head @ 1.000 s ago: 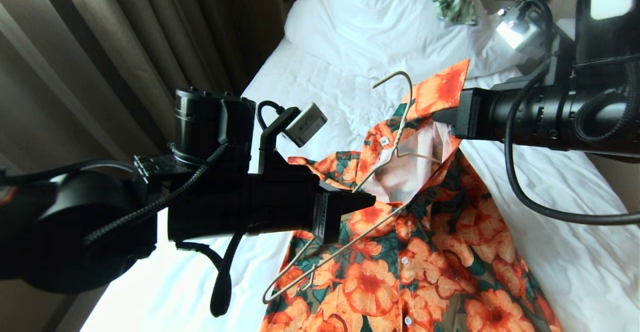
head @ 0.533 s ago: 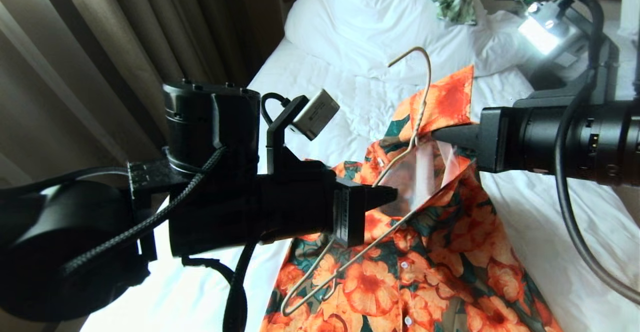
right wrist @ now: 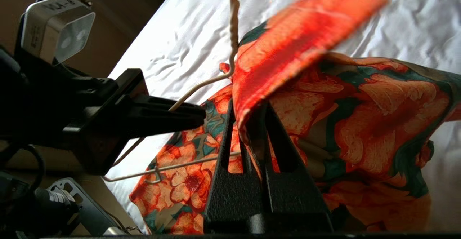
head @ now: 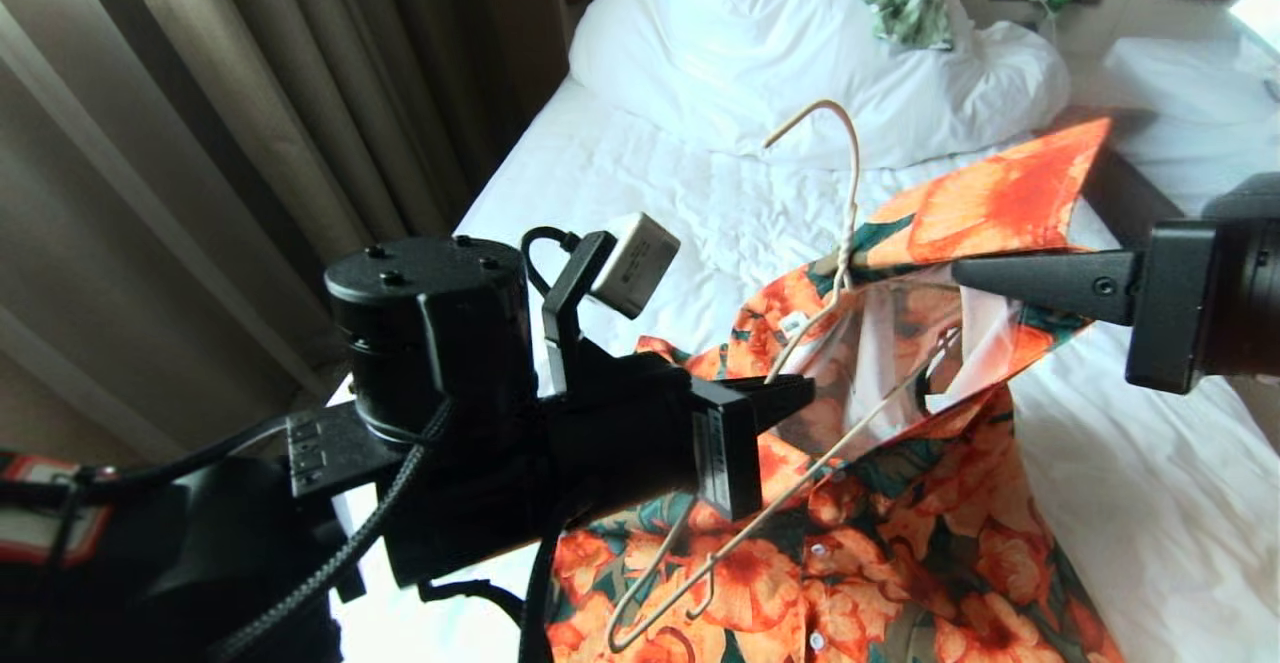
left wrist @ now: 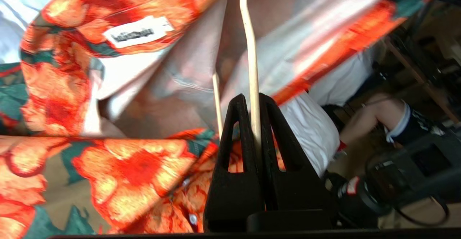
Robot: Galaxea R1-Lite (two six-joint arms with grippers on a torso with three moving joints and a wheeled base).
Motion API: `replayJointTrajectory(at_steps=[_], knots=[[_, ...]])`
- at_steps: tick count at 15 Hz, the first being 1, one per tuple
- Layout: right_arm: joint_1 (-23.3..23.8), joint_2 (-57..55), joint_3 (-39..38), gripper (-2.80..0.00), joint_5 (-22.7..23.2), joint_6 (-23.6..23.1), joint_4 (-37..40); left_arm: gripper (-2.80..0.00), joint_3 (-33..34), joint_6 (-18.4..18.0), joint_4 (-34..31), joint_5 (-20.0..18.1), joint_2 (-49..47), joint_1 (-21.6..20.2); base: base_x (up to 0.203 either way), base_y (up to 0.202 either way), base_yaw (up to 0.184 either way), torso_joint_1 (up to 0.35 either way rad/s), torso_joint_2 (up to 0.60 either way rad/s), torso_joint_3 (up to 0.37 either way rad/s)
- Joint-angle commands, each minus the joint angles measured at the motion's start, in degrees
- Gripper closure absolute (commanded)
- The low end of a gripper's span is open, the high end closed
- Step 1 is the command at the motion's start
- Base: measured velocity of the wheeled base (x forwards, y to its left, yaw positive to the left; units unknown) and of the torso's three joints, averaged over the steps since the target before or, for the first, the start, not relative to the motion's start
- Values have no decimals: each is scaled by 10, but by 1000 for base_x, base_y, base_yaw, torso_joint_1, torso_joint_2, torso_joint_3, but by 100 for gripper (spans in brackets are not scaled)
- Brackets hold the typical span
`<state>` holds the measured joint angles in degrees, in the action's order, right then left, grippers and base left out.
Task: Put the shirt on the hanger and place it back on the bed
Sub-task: Hook one side of the shirt onto the hanger
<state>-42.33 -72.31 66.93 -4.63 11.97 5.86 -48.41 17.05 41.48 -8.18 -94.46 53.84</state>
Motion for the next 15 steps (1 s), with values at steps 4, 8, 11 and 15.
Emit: replayJointTrajectory(at_steps=[4,8,11,15], knots=[[0,68,-55,0,6,-51,-1,0,14,24,110,47,-58,27,0,0,0,0,0,0],[-23,76,-73,0,12,-84,-4,0,12,30,162,66,-85,55,0,0,0,0,0,0],[-46,75,-72,0,15,-101,-5,0,8,31,164,69,-86,71,0,0,0,0,0,0],[-61,75,-75,0,19,-109,-4,0,1,31,181,91,-87,82,0,0,0,0,0,0]])
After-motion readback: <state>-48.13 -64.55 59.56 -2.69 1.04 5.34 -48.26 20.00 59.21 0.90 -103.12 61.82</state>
